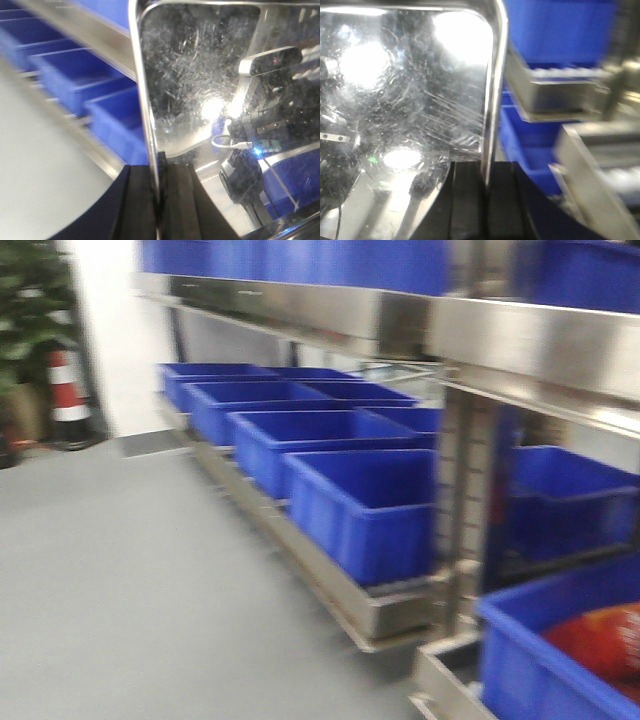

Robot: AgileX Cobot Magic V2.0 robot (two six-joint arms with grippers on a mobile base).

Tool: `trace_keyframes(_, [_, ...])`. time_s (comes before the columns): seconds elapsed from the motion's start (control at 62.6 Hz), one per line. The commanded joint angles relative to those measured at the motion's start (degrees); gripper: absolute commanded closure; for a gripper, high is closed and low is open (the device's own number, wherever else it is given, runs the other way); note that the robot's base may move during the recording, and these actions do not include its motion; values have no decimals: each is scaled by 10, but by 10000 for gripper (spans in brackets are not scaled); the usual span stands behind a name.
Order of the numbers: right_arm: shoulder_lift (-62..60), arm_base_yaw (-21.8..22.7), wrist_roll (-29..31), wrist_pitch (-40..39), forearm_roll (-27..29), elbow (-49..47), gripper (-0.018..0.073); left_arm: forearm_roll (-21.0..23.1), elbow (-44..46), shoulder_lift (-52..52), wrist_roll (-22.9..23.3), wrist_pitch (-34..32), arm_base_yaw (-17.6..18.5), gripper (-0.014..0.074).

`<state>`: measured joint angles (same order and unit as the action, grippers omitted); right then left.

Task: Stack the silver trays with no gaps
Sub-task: 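Drive away from the shelf holding the tray in both grippers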

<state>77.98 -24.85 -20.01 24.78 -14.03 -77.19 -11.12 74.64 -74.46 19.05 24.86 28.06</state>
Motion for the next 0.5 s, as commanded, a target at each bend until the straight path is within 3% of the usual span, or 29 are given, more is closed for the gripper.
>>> trace_keyframes(0.0, [-6, -4, 10, -35, -5, -4, 629, 9, 4, 9, -5, -34, 6, 613])
trace_keyframes(0.479, [-6, -4, 10, -35, -5, -4, 629, 9, 4, 9, -5, -34, 6, 613])
